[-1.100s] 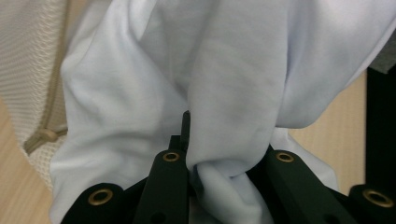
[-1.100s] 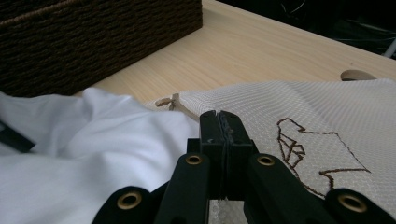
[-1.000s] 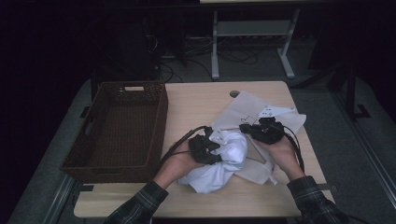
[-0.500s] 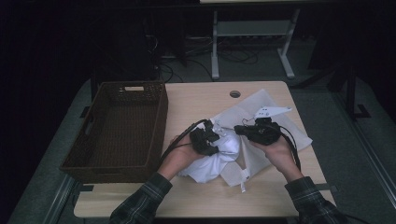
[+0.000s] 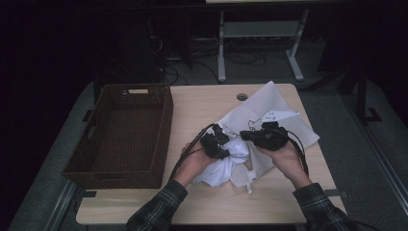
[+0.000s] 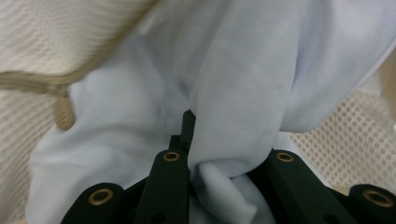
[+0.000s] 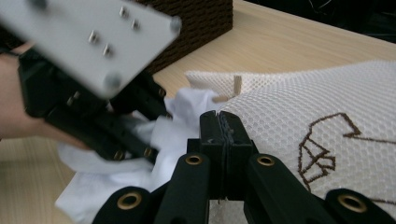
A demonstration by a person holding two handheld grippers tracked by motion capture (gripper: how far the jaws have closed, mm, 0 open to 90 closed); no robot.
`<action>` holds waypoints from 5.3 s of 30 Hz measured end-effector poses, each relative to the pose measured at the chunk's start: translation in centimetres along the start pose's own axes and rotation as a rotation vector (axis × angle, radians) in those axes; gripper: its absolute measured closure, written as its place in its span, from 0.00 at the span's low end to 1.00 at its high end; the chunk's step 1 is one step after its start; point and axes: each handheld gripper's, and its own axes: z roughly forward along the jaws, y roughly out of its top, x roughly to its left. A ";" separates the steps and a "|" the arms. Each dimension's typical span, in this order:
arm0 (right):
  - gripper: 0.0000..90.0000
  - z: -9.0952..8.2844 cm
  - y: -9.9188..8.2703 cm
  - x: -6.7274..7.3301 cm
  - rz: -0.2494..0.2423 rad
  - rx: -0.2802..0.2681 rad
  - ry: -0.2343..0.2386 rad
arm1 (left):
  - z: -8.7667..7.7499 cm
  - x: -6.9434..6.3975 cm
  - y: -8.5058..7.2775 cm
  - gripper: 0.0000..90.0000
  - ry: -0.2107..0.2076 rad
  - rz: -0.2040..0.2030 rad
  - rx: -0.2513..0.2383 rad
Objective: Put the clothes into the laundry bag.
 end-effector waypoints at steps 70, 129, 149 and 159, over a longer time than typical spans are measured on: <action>0.69 -2.2 -4.6 -0.7 -0.032 0.047 -0.036 | 1.4 -1.4 -4.8 0.65 -0.007 0.056 -0.041; 1.00 0.2 -5.7 3.9 -0.193 0.171 0.055 | 1.5 -1.9 -2.8 0.69 -0.058 -0.112 -0.143; 1.00 -1.4 -6.1 2.9 -0.175 0.167 0.033 | -4.0 -0.5 -3.8 0.30 -0.120 -0.095 -0.304; 1.00 -3.6 -7.3 0.7 -0.120 0.177 -0.006 | -4.6 0.8 -6.0 0.18 -0.086 -0.127 -0.251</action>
